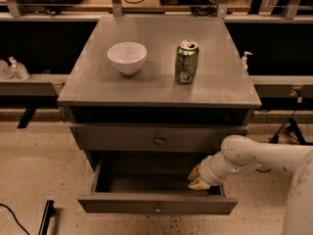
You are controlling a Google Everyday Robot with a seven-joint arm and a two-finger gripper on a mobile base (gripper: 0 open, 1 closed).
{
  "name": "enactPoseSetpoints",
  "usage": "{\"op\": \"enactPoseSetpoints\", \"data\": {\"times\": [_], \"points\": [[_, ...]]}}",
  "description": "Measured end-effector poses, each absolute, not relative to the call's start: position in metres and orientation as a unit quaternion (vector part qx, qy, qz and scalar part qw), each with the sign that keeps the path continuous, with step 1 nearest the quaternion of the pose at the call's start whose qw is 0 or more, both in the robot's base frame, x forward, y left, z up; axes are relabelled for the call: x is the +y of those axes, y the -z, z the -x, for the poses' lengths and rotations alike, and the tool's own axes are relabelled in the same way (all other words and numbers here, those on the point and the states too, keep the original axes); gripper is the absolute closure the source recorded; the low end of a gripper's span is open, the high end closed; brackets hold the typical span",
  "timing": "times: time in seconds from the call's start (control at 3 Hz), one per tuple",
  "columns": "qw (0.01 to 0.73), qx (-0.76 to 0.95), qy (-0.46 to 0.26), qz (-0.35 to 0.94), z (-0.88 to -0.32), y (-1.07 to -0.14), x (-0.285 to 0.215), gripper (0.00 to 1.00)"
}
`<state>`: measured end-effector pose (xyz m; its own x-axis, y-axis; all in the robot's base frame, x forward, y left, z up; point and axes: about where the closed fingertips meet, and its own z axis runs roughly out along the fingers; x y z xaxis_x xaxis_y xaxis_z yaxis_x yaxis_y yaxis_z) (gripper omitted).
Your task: Open middle drawer
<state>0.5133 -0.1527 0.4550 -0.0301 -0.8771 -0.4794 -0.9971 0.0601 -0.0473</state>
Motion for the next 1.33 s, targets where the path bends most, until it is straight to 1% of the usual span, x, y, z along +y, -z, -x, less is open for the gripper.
{"op": "enactPoseSetpoints", "data": {"times": [0.33,0.67,1.0,1.33], "points": [[0.185,0.708,-0.139,0.667,-0.524,-0.427,-0.144,0.73],[0.170,0.715,-0.140,0.664,-0.530,-0.395,-0.139,0.91],[0.161,0.717,-0.146,0.662,-0.532,-0.377,-0.136,1.00],[0.153,0.714,-0.164,0.664,-0.524,-0.370,-0.129,1.00]]}}
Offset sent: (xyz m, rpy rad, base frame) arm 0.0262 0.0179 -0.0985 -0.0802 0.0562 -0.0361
